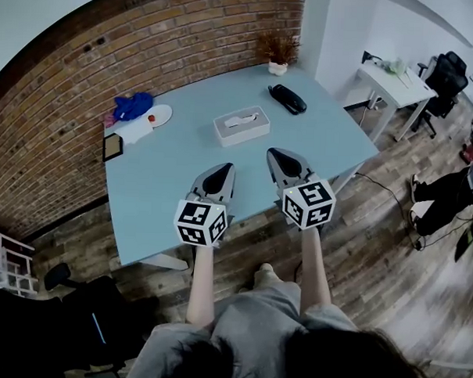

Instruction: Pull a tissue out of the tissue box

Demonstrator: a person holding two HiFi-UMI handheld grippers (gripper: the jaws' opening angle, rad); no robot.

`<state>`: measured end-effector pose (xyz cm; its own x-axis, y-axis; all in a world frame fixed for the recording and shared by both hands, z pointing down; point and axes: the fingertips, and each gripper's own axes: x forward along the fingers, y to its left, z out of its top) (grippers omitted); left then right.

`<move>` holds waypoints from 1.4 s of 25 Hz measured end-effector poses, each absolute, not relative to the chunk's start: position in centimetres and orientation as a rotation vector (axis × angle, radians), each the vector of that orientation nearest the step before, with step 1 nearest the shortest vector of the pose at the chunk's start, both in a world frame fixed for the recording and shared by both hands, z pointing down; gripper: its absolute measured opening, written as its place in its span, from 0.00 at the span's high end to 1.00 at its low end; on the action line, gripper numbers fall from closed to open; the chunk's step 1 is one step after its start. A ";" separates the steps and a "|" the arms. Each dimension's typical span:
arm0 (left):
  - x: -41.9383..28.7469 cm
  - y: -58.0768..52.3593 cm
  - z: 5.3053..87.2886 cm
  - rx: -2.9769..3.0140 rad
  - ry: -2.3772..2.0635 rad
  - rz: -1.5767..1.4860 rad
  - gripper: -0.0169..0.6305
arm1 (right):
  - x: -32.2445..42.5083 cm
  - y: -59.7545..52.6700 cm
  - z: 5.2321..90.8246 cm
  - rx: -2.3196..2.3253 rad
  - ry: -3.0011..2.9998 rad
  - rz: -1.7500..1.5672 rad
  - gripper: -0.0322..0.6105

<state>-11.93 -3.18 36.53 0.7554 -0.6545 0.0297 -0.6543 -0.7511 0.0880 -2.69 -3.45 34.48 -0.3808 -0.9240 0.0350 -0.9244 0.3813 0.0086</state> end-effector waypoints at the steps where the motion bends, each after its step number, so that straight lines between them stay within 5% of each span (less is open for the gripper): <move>1: -11.9 -3.7 36.6 2.847 -1.075 -0.008 0.97 | -2.7 -4.2 34.6 1.708 -2.574 0.009 0.95; 35: -6.3 -17.5 41.0 2.723 -1.173 0.098 0.97 | 2.3 -19.1 38.8 1.542 -2.721 0.138 0.95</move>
